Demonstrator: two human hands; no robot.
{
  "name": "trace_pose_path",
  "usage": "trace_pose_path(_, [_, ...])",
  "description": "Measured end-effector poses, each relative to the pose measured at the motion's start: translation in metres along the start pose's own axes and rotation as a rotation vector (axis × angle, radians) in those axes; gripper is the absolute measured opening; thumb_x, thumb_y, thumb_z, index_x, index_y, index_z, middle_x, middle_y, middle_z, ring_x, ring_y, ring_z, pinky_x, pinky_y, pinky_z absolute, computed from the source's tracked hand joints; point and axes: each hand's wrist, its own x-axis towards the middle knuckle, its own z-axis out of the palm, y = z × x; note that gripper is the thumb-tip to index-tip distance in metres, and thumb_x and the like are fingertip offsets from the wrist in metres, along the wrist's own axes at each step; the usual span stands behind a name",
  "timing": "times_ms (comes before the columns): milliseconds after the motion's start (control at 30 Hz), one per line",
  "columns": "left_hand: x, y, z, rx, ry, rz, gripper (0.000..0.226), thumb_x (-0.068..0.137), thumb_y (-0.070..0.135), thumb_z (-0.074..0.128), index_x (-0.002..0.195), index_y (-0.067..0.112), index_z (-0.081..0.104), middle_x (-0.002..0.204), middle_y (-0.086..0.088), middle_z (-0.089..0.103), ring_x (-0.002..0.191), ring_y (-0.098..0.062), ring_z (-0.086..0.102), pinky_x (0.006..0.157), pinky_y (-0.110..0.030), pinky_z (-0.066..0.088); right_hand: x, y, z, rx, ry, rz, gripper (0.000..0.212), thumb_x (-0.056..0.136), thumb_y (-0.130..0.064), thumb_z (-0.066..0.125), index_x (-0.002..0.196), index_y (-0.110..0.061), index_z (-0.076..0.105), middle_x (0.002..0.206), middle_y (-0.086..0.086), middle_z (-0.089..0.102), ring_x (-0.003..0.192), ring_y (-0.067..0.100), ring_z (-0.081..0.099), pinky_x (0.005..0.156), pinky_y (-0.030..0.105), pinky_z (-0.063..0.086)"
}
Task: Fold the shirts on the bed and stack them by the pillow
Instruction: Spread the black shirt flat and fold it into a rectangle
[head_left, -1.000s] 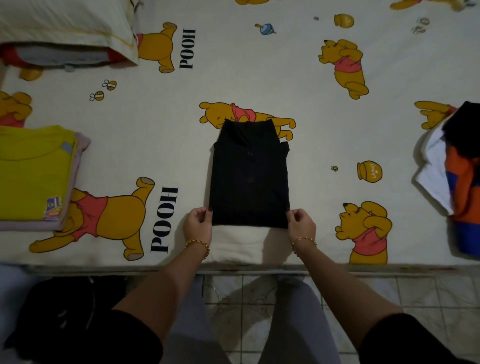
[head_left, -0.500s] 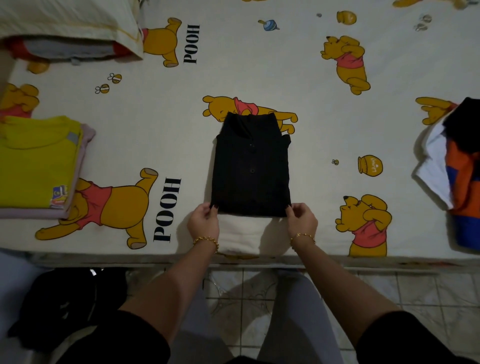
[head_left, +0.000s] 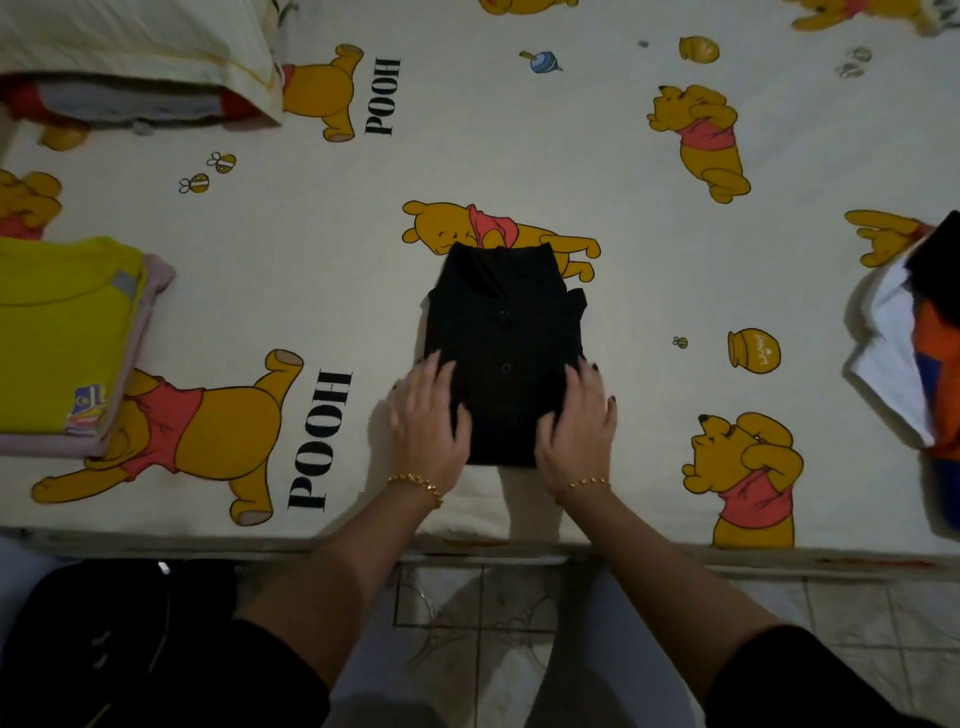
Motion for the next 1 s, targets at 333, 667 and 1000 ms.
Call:
trace_pose_path(333, [0.040, -0.020, 0.033, 0.257, -0.231, 0.015, 0.068, 0.089, 0.047, 0.010, 0.150, 0.023, -0.010, 0.158, 0.002, -0.012, 0.142, -0.011, -0.017, 0.112, -0.058, -0.002, 0.042, 0.013, 0.038, -0.250, -0.154, -0.085, 0.068, 0.094, -0.045, 0.014, 0.152, -0.013, -0.001, 0.159, 0.002, -0.007, 0.145, 0.014, -0.010, 0.116, 0.047, -0.012])
trace_pose_path(667, [0.101, -0.033, 0.034, 0.215, -0.226, -0.016, 0.061, 0.091, 0.041, 0.018, 0.150, 0.028, 0.012, 0.159, 0.004, 0.005, 0.146, -0.017, 0.003, 0.112, -0.057, 0.005, 0.112, 0.021, 0.031, -0.223, -0.220, -0.029, 0.071, 0.095, -0.053, 0.016, 0.152, -0.016, -0.001, 0.160, 0.000, -0.006, 0.147, 0.016, -0.010, 0.114, 0.059, -0.006])
trace_pose_path(1000, [0.209, 0.001, 0.006, 0.135, -0.155, 0.100, 0.039, 0.094, 0.021, 0.041, 0.132, 0.019, 0.048, 0.136, 0.002, 0.050, 0.127, -0.019, 0.043, 0.105, -0.047, 0.033, 0.212, -0.016, 0.011, -0.161, -0.280, -0.105, 0.051, 0.097, -0.034, 0.036, 0.146, -0.030, 0.025, 0.150, 0.003, 0.028, 0.138, 0.021, 0.026, 0.110, 0.063, 0.010])
